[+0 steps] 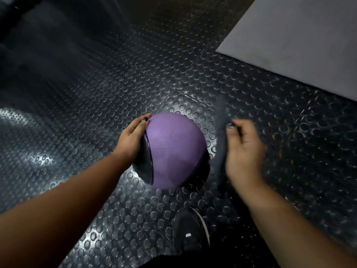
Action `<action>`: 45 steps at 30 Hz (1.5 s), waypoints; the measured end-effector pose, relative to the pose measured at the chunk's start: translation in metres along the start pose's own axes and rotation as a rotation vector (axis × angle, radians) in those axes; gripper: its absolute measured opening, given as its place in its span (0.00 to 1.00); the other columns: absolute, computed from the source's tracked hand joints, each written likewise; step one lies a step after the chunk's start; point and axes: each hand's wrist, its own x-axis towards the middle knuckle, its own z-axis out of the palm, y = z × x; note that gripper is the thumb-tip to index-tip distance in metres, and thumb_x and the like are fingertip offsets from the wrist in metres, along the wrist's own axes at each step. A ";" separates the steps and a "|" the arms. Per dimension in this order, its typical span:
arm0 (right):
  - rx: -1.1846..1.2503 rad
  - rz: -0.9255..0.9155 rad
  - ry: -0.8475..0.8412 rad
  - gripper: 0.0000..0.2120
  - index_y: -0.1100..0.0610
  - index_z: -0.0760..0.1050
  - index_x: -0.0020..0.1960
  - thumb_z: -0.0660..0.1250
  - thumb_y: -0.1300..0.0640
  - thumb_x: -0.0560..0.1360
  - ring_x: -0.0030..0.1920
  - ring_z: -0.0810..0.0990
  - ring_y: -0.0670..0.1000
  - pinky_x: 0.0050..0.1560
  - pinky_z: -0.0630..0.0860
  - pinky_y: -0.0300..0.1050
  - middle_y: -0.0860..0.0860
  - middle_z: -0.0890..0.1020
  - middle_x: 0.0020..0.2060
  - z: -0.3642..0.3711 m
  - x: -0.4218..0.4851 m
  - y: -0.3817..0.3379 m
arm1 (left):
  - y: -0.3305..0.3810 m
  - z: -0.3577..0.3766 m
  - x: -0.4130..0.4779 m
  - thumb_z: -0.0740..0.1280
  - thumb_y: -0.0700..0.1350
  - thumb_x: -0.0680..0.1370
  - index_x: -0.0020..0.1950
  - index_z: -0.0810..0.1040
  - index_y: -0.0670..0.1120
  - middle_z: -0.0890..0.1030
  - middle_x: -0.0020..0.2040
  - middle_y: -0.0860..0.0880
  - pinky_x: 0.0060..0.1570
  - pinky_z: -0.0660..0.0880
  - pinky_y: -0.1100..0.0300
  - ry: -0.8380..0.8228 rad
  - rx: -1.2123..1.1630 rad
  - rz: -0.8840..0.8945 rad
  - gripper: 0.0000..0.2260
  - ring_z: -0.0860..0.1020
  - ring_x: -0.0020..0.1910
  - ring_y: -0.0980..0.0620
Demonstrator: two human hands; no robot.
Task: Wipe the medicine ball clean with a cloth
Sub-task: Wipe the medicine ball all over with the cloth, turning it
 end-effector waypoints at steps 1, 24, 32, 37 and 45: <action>-0.022 -0.090 -0.036 0.06 0.51 0.74 0.50 0.63 0.61 0.78 0.44 0.75 0.41 0.43 0.70 0.32 0.45 0.77 0.43 0.016 -0.012 -0.013 | 0.001 0.002 0.000 0.62 0.50 0.83 0.66 0.79 0.55 0.81 0.63 0.55 0.70 0.69 0.53 0.013 -0.014 -0.009 0.13 0.77 0.63 0.56; -0.135 0.118 -0.074 0.11 0.51 0.76 0.57 0.61 0.62 0.79 0.50 0.77 0.47 0.48 0.71 0.33 0.47 0.80 0.50 0.008 0.018 0.024 | -0.020 0.018 -0.022 0.61 0.53 0.82 0.62 0.78 0.60 0.79 0.61 0.58 0.68 0.69 0.50 0.211 -0.030 0.094 0.11 0.75 0.63 0.57; -0.282 -0.101 -0.237 0.09 0.49 0.77 0.55 0.64 0.60 0.77 0.54 0.73 0.48 0.53 0.69 0.41 0.43 0.77 0.50 0.041 0.017 -0.010 | -0.018 0.034 -0.024 0.59 0.58 0.77 0.61 0.76 0.62 0.75 0.59 0.63 0.59 0.65 0.66 0.226 0.079 0.191 0.14 0.72 0.61 0.66; -0.281 -0.135 -0.379 0.22 0.51 0.64 0.73 0.58 0.58 0.80 0.71 0.62 0.47 0.71 0.62 0.43 0.48 0.66 0.70 0.045 0.000 0.004 | -0.020 0.035 -0.025 0.58 0.60 0.77 0.63 0.76 0.62 0.75 0.62 0.59 0.62 0.66 0.61 0.245 0.100 0.197 0.17 0.73 0.63 0.61; -0.147 0.276 -0.171 0.18 0.54 0.69 0.70 0.54 0.62 0.82 0.63 0.73 0.51 0.60 0.69 0.39 0.55 0.74 0.66 0.031 -0.012 0.067 | -0.020 0.038 -0.033 0.57 0.61 0.78 0.64 0.73 0.63 0.74 0.62 0.60 0.62 0.67 0.58 0.208 0.170 0.281 0.16 0.71 0.65 0.60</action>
